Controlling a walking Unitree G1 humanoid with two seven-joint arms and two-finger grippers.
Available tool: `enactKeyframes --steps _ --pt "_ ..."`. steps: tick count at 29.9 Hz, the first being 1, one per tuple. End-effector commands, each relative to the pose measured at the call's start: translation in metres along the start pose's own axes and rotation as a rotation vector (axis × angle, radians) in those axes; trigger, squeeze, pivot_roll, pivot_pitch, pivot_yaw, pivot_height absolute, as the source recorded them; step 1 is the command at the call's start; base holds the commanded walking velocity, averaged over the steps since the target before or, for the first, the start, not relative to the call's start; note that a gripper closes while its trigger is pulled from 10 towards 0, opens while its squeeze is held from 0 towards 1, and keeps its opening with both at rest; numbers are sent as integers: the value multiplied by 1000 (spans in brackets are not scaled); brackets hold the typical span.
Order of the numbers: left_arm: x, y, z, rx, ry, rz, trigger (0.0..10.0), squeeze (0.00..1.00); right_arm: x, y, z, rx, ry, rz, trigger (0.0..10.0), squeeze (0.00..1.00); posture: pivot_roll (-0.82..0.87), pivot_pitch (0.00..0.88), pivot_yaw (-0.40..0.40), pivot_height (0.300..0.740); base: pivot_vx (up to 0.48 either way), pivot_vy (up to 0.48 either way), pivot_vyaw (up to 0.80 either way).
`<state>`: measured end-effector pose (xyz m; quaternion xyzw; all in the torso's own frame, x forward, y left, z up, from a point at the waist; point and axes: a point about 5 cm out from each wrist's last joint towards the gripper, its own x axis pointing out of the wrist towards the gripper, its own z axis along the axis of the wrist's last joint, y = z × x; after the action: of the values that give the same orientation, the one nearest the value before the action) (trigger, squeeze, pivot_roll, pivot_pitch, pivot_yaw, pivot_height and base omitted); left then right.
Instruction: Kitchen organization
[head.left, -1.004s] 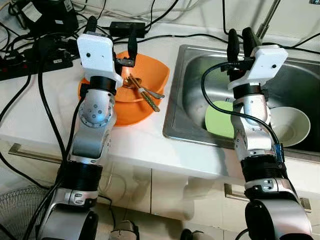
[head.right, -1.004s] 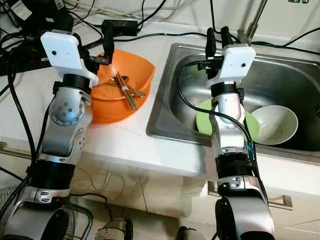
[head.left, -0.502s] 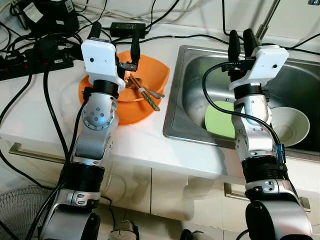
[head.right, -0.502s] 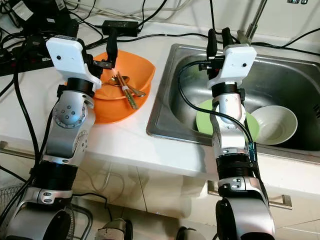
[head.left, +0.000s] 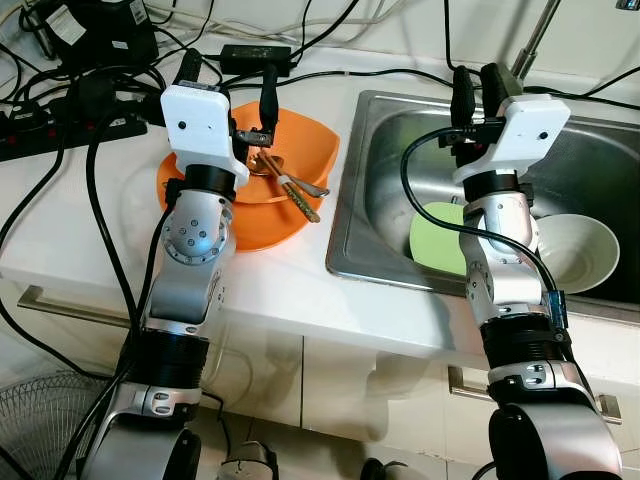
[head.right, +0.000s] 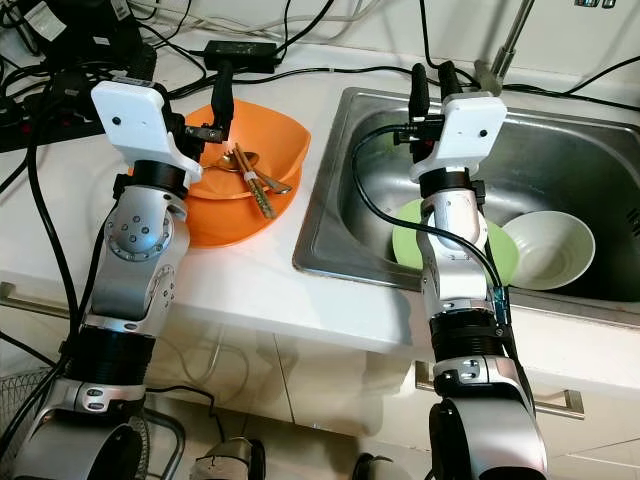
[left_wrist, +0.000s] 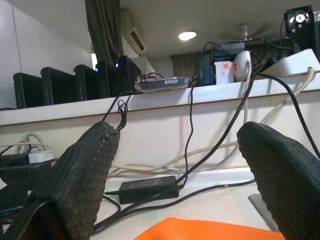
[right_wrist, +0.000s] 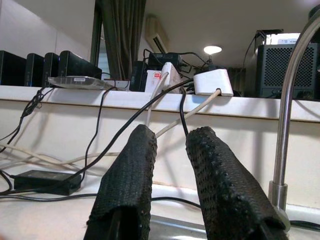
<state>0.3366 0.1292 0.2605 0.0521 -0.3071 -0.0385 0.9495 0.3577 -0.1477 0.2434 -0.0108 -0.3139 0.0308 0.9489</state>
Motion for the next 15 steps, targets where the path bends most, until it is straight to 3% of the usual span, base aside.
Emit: enactKeyframes --steps 1,15 --pt "0 0 4 6 -17 -1 10000 0 -2 -1 0 7 5 -9 10000 0 134 106 -7 740 0 0 0" --pt "0 0 7 20 -17 -2 10000 0 -3 0 -2 10 15 -10 10000 0 136 108 -6 740 0 0 0"
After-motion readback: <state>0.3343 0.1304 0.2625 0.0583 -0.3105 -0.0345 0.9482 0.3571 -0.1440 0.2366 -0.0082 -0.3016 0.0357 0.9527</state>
